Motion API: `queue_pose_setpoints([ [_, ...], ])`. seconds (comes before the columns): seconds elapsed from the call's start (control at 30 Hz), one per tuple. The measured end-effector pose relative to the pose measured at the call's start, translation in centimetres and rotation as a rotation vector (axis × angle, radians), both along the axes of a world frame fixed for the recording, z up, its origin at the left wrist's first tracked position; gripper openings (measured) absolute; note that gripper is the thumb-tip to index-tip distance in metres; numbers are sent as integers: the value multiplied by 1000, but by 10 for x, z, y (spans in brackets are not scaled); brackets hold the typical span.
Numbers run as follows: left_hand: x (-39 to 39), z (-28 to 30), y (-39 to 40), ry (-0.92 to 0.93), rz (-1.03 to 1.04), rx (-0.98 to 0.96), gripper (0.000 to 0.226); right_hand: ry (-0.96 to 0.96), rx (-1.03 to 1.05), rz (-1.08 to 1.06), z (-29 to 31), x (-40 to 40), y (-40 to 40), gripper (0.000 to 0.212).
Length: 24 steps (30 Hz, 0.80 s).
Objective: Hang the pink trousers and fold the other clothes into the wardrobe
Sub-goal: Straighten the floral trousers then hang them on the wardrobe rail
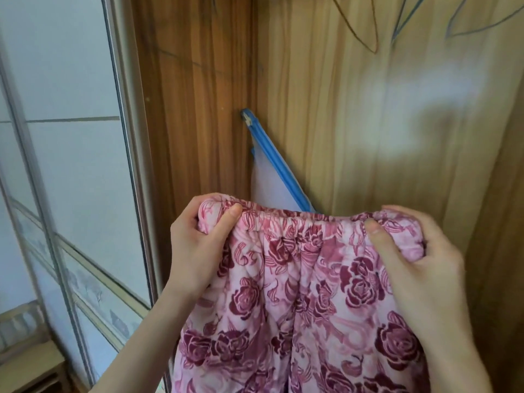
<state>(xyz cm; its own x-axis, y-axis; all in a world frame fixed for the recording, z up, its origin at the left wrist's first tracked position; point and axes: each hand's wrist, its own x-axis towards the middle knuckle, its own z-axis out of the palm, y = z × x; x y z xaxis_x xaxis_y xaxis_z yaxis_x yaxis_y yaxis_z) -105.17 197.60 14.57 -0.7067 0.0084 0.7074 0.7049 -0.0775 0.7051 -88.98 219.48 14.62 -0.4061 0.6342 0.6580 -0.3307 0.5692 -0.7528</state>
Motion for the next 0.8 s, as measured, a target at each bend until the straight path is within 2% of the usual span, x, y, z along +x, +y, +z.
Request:
queue_pose_setpoints([
  [0.23,-44,25,-7,51,-146,12,20,37,57,-115,29,-19,-12,38],
  [0.37,-61,43,0,75,-234,40,20,59,84,-126,49,-20,-16,17],
  [0.53,-75,68,11,98,-352,79,15,54,73,-143,71,-15,-18,12],
  [0.7,-81,91,25,100,-431,99,15,-6,61,-170,90,-9,-17,13],
  [0.8,-83,107,30,96,-467,140,17,-68,160,-298,105,-7,-15,20],
])
